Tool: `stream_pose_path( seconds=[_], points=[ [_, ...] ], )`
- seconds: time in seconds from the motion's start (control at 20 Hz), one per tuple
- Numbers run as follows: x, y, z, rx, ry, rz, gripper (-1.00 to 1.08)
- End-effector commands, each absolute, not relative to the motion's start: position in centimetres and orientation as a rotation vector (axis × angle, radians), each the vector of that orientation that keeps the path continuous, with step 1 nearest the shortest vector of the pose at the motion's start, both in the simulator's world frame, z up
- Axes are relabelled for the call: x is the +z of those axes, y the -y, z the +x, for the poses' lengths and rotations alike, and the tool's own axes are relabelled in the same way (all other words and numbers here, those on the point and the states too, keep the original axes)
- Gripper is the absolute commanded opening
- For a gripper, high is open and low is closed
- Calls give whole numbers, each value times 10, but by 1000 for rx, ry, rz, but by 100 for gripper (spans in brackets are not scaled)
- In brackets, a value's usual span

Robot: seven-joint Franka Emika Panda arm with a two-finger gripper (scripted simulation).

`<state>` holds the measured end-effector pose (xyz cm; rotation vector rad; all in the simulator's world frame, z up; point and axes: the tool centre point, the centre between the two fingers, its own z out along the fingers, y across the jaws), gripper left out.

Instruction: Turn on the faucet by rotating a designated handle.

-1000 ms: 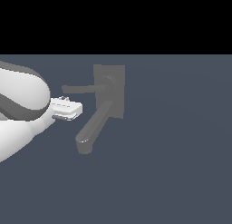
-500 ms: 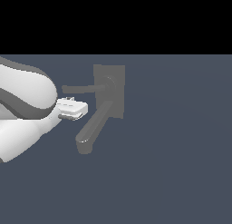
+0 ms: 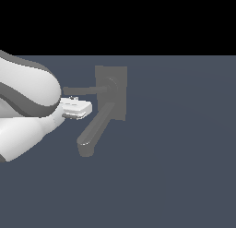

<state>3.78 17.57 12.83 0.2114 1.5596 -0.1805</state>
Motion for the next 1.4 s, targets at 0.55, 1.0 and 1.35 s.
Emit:
stream_pose_path(
  seconds=[0.55, 1.0, 1.35],
  points=[
    [173, -177, 38, -188, -1568, 212, -100],
    [208, -167, 36, -185, -1565, 212, -100],
    [236, -160, 34, -182, -1561, 211, -100]
  ],
)
